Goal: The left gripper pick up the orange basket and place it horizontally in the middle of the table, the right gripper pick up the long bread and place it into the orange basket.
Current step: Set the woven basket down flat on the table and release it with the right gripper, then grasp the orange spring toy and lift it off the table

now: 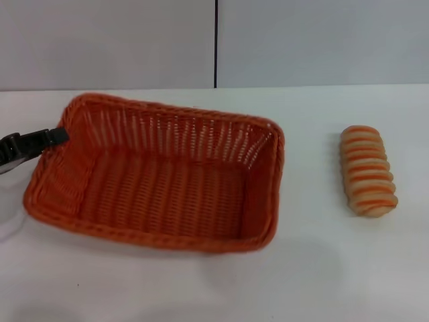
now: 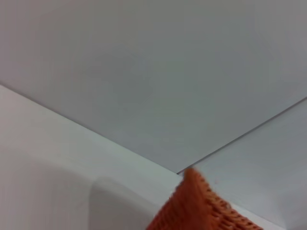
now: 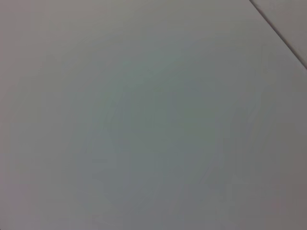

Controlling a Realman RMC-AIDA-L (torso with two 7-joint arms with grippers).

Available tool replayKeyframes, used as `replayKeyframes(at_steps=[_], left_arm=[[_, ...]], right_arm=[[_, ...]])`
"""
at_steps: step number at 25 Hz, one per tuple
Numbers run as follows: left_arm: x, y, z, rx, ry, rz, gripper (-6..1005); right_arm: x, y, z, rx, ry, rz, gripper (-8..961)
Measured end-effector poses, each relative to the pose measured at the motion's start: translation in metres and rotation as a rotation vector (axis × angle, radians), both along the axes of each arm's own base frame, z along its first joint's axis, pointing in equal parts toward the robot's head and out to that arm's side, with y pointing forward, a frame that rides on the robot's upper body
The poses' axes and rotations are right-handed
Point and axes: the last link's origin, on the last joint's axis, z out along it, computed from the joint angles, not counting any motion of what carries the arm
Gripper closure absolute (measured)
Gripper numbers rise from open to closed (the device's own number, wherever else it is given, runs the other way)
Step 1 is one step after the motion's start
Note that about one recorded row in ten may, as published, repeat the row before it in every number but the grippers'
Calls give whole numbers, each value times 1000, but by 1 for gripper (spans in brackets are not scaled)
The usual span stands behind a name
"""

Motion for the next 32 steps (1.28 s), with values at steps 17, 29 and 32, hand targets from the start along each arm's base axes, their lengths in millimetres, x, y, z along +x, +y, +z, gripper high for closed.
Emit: replayKeyframes(at_steps=[17, 29, 32], left_arm=[[2, 4, 35, 215, 26, -124, 200], [34, 19, 28, 584, 58, -475, 200], [38, 21, 23, 593, 57, -497, 200]], right_arm=[[-9, -5, 14, -111, -7, 106, 179], [-102, -15, 49, -850, -247, 465, 179], [-115, -12, 48, -1020, -306, 456, 179]])
